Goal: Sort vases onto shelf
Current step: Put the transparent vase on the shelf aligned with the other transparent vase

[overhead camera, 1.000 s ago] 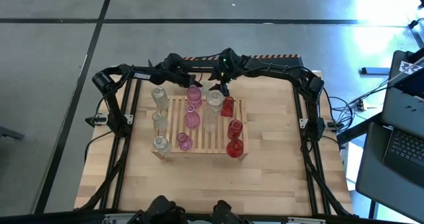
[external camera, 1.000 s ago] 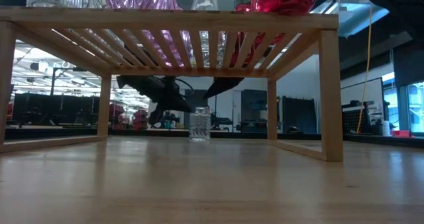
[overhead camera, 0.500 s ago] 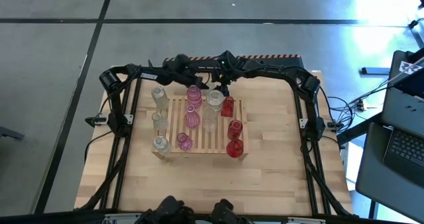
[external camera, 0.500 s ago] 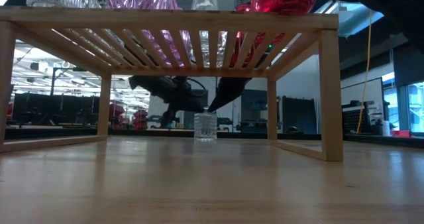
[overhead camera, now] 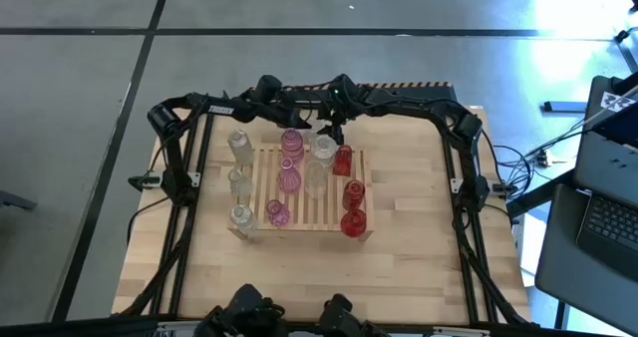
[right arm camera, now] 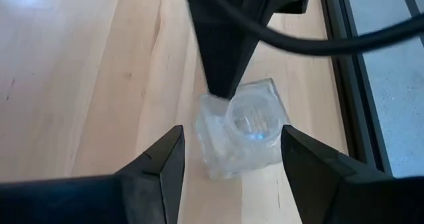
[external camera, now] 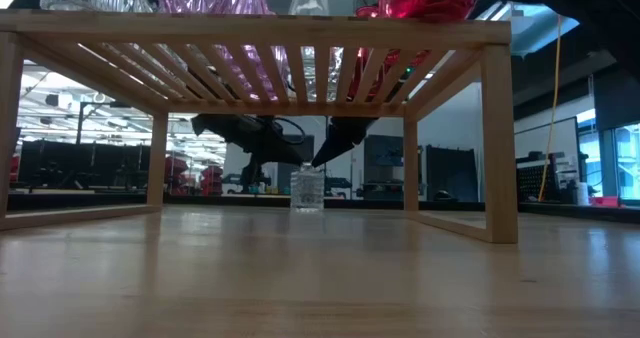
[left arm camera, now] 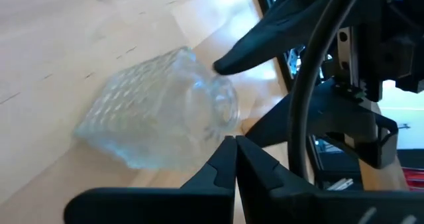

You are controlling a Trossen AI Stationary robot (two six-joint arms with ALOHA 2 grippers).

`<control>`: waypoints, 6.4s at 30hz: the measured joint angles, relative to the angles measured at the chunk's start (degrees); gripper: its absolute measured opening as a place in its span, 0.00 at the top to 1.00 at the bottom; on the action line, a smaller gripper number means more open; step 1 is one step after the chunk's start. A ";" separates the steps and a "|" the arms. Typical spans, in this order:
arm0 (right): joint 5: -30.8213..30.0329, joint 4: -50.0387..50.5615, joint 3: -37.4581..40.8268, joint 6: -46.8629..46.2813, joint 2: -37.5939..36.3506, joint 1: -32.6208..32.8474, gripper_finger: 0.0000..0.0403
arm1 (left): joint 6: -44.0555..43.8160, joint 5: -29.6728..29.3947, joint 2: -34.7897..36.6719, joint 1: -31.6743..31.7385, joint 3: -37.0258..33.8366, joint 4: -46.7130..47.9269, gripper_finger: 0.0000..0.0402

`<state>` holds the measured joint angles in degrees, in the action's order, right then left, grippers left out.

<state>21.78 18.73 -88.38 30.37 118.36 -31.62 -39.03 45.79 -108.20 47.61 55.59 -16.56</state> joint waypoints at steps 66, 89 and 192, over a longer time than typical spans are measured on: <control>3.17 0.65 -4.61 -5.64 3.29 -3.42 0.84 | 7.94 -11.53 0.57 6.59 0.04 9.38 1.00; 1.65 21.15 -40.47 2.18 2.78 -3.31 0.84 | 6.11 -12.80 32.49 10.82 -0.02 3.18 1.00; -39.23 43.55 -43.06 -53.11 -4.04 52.55 0.84 | 10.56 -29.57 72.22 -19.88 0.02 28.33 1.00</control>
<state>-17.45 62.28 -131.44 -22.74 114.32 20.93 -28.47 16.22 -35.99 27.73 55.61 11.77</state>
